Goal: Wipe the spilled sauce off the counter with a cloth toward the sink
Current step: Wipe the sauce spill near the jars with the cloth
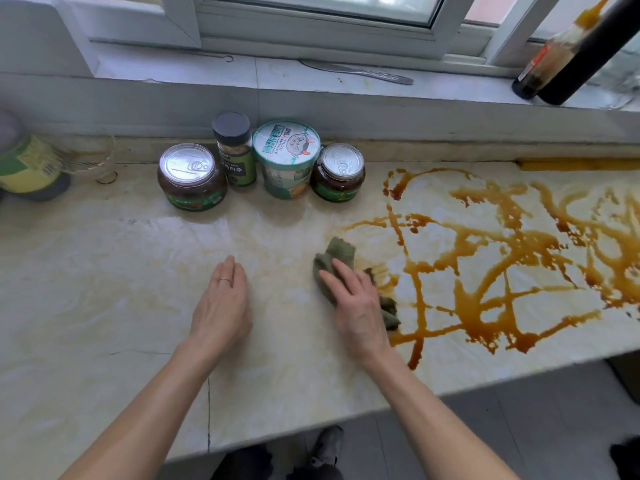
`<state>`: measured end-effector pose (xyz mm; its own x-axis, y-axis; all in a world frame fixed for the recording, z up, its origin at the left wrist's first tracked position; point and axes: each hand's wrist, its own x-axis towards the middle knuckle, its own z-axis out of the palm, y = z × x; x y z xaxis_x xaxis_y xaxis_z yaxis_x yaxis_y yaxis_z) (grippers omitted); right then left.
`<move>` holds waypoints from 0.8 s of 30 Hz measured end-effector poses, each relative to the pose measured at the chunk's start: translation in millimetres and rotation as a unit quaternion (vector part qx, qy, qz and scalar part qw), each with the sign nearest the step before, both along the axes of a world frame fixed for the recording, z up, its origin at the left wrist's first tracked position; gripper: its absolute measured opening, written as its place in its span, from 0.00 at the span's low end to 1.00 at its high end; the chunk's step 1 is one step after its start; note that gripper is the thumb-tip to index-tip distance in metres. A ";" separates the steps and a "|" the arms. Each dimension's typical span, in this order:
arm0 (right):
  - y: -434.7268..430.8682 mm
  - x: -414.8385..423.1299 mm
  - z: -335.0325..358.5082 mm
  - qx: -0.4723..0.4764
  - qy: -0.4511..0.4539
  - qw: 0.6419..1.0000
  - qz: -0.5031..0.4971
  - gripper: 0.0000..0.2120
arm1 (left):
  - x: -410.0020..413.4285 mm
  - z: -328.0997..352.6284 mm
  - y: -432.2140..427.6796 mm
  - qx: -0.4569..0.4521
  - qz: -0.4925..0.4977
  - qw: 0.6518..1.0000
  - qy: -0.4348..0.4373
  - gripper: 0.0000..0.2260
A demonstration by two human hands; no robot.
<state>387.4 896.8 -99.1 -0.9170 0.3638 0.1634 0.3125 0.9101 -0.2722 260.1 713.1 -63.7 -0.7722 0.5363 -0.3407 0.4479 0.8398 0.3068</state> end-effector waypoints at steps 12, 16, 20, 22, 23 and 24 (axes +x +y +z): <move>18.7 12.1 0.6 0.007 -0.012 0.998 0.067 0.21 | 66.0 -10.0 20.2 -0.001 0.014 1.000 0.015 0.30; -20.5 55.9 -10.8 0.014 0.000 0.980 0.197 0.21 | 66.1 -9.5 20.7 0.004 0.022 1.000 0.009 0.31; 16.6 43.1 -11.5 0.015 -0.028 0.982 0.184 0.20 | 65.1 -12.5 20.1 -0.007 0.022 1.000 0.013 0.32; 31.4 26.2 -2.9 -0.004 -0.032 0.991 0.133 0.20 | 65.8 -14.7 20.7 -0.012 0.024 1.000 0.016 0.32; 30.7 23.9 -0.8 -0.015 -0.028 0.991 0.127 0.20 | 66.2 -14.7 20.9 -0.016 0.027 0.999 0.016 0.33; 25.9 26.8 -0.6 -0.021 -0.022 0.990 0.138 0.21 | 66.7 -14.7 21.0 -0.021 0.027 0.999 0.017 0.33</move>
